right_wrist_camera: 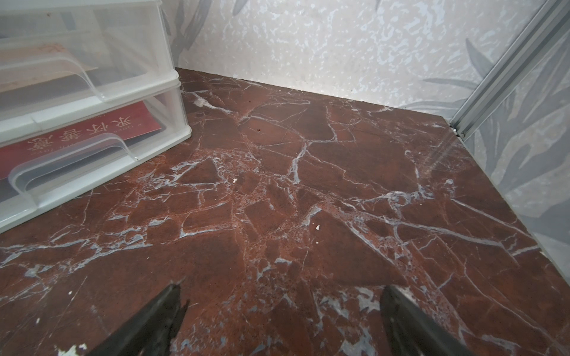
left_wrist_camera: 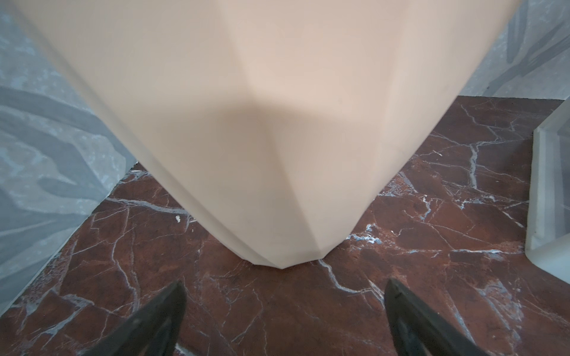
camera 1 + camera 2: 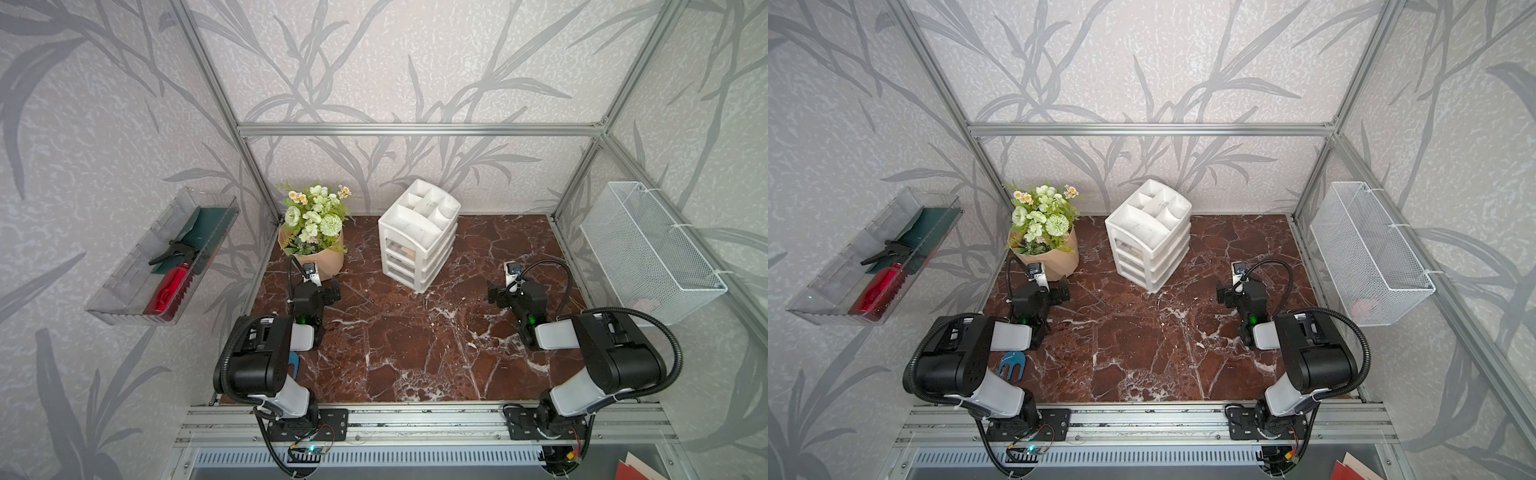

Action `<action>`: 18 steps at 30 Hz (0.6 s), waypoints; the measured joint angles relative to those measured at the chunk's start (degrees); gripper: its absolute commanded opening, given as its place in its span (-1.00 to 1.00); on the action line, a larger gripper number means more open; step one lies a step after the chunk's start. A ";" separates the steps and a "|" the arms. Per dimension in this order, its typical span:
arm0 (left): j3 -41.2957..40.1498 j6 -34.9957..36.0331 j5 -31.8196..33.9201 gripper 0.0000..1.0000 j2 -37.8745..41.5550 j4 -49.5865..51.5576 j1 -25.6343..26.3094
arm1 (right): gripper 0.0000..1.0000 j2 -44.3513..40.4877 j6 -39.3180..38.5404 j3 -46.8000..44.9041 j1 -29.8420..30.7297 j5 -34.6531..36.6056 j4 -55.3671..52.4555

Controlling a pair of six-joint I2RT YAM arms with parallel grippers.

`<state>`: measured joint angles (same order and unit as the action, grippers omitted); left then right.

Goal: Take the postcards out of the drawer
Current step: Move the storage box to the center of the board.

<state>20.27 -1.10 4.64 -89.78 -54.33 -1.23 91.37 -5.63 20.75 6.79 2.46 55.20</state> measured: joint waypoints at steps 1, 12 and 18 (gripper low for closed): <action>0.00 0.00 0.00 0.98 0.00 0.00 0.00 | 0.98 0.00 0.00 0.00 0.00 0.00 0.00; -2.75 0.48 3.50 0.98 10.29 1.77 2.38 | 0.98 -3.39 0.00 1.44 1.55 4.42 -6.12; -1.90 1.86 9.14 0.98 26.95 8.35 8.11 | 0.98 -14.97 1.40 7.50 2.38 7.02 -18.03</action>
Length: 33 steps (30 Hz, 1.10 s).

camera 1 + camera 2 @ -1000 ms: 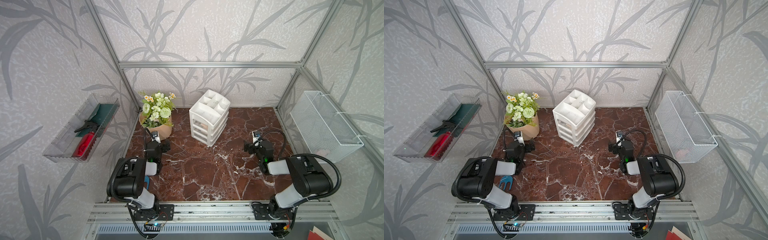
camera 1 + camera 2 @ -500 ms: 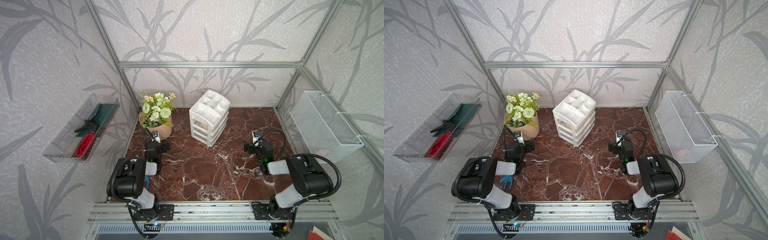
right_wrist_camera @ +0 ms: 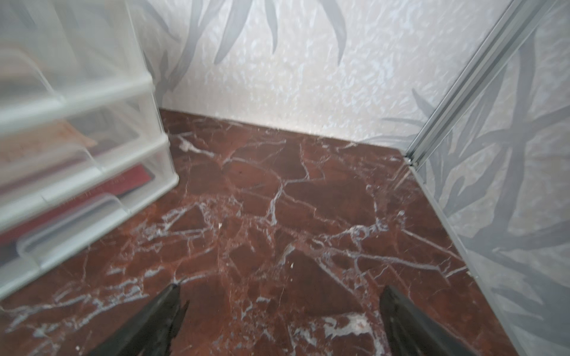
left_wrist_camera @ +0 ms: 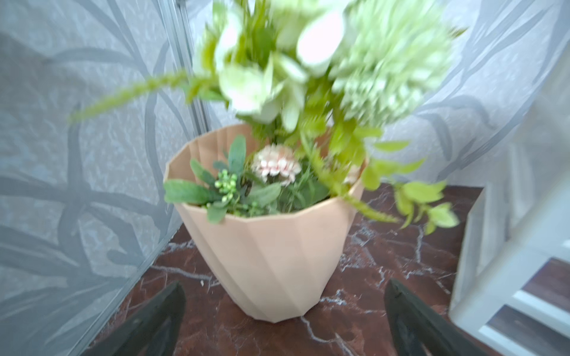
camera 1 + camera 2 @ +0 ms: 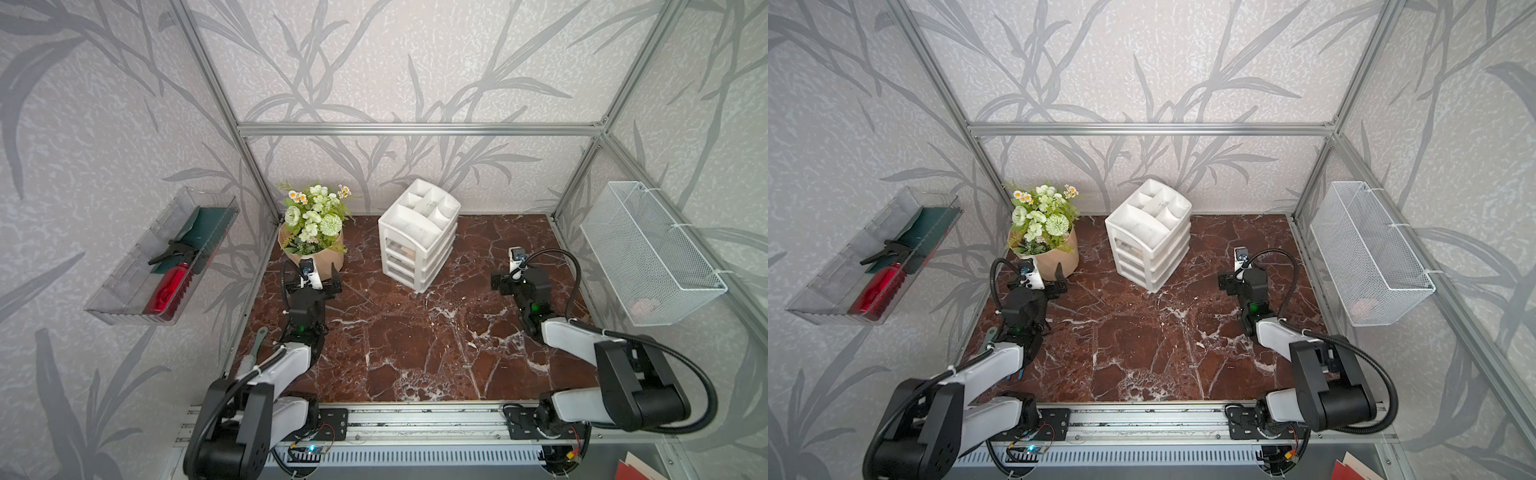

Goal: Take the postcards out of the drawer
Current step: Move the storage box to the center of the board.

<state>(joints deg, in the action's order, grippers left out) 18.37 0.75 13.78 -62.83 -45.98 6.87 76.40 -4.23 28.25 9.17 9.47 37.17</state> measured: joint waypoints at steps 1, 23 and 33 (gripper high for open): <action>1.44 0.00 0.46 0.98 2.21 2.95 0.79 | 0.98 -2.45 0.96 0.85 0.02 -0.04 -2.19; 62.16 -12.39 -19.47 0.80 -13.40 60.22 5.31 | 0.81 -12.96 25.55 21.00 0.55 -22.82 -40.59; 84.63 -11.69 -24.44 0.58 -34.49 74.31 9.60 | 0.68 -12.46 32.76 22.64 1.64 -26.67 -43.04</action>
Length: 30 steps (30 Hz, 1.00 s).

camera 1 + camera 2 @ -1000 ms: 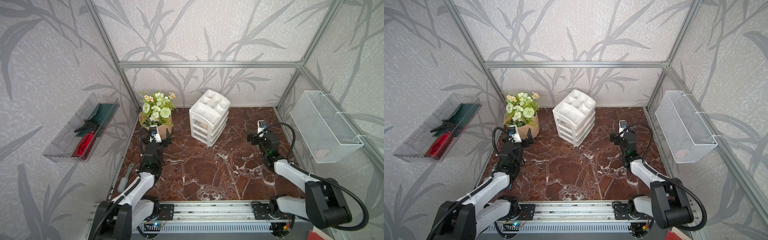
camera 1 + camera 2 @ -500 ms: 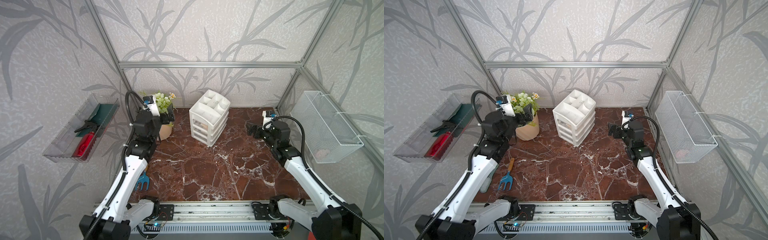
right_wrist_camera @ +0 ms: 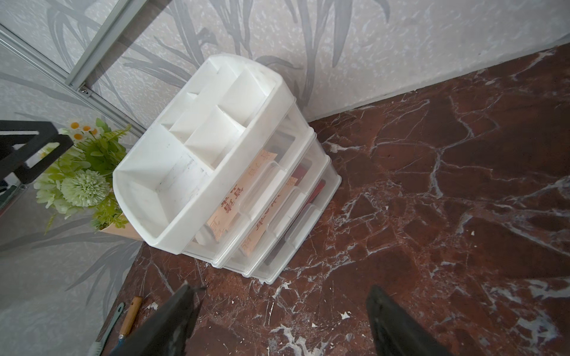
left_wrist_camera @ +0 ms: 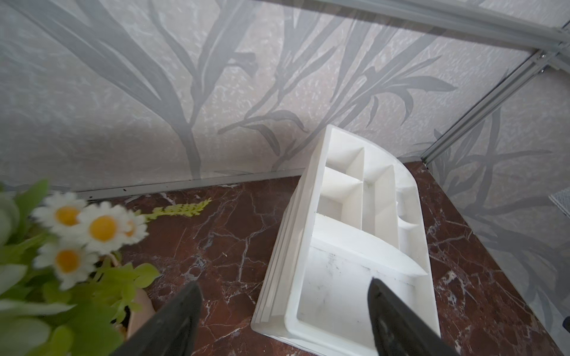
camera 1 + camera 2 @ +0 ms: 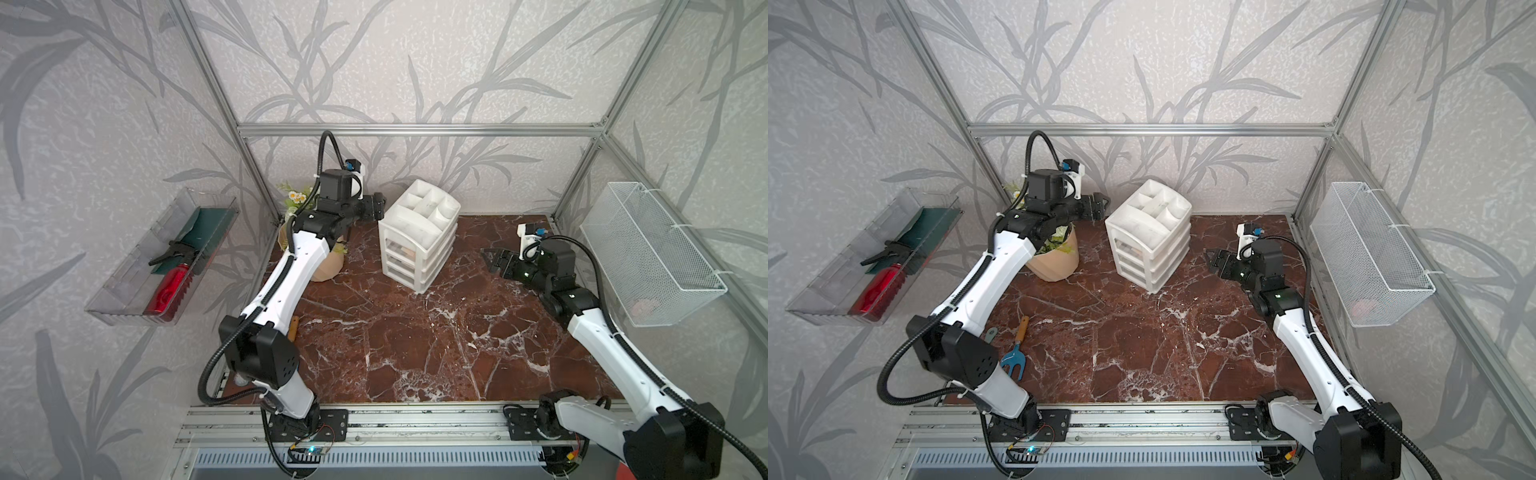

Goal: Take the postcards out of the drawer
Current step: Move the storage box to the center of the board.

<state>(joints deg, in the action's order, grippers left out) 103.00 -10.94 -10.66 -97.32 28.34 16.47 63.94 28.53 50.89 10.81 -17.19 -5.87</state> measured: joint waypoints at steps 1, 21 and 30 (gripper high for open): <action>2.56 0.26 -0.17 0.56 -2.08 1.25 0.48 | 0.66 0.17 0.42 0.00 0.02 -0.17 -0.04; 46.21 9.60 0.63 0.00 -31.41 28.70 4.66 | 0.56 2.01 2.38 0.15 1.07 -2.01 -0.50; 46.21 10.16 1.73 0.01 -31.52 29.35 4.87 | 0.52 2.01 3.04 0.15 1.95 -1.99 -0.48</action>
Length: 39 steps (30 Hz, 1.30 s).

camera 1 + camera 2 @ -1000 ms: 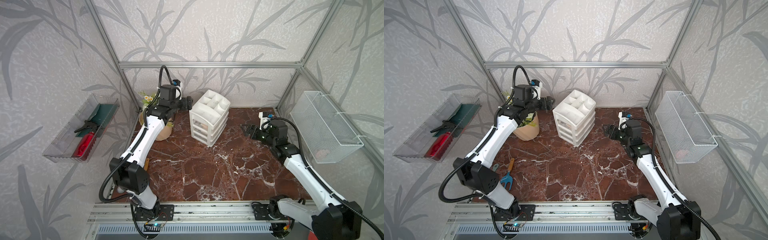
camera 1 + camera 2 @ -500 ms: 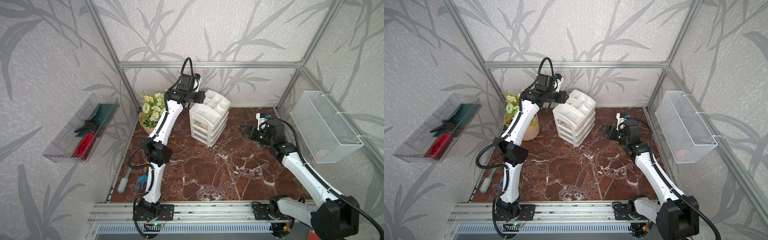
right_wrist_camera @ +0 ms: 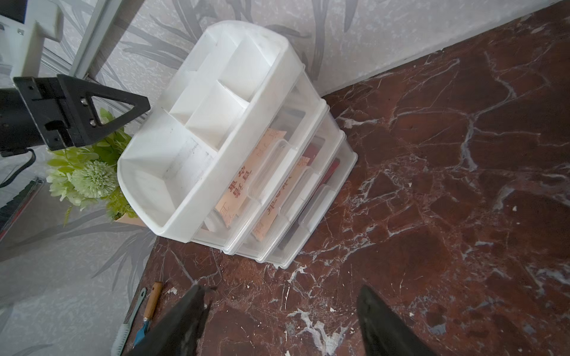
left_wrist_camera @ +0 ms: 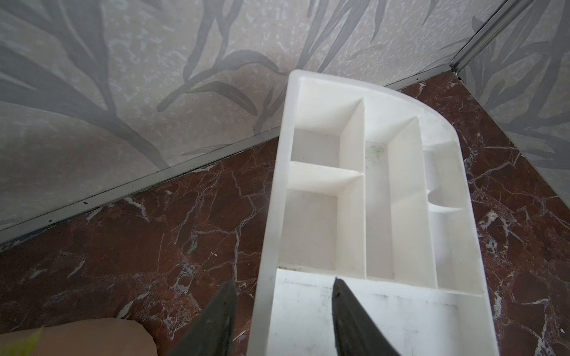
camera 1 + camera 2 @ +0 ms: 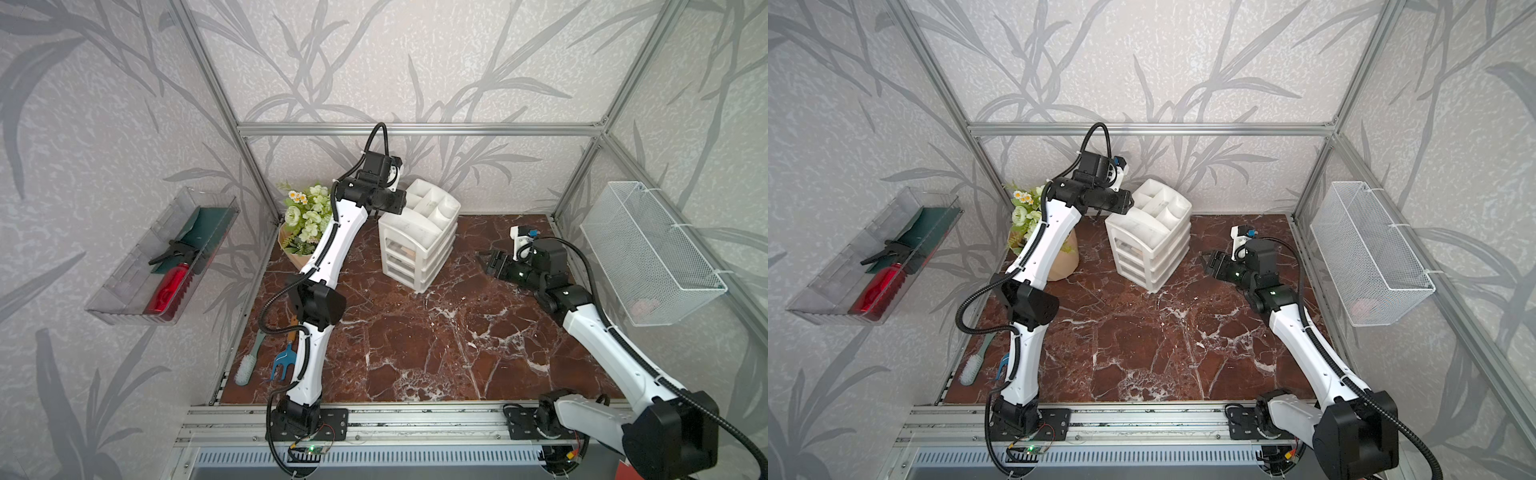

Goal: Take the postcards out of the drawer
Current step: Move the storage box to the center of the board.

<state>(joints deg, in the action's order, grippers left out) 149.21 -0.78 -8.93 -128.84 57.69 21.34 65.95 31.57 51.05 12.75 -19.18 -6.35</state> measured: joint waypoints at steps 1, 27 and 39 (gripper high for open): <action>0.00 -0.04 0.04 0.02 -0.11 -0.17 0.00 | 0.51 0.00 0.00 0.00 0.09 0.00 0.00; 0.00 -1.55 -0.04 -0.60 -3.54 -6.25 -0.07 | 0.48 -2.80 0.15 -0.26 0.66 0.09 -1.40; -1.64 -1.36 -0.02 -0.97 -2.91 -6.86 0.63 | 0.48 -2.10 0.83 -0.39 0.66 -1.01 -1.55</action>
<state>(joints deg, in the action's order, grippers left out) 147.57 -2.13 -8.95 -131.74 50.83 21.98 63.86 32.40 50.65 13.41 -20.18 -7.90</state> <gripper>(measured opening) 0.109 0.740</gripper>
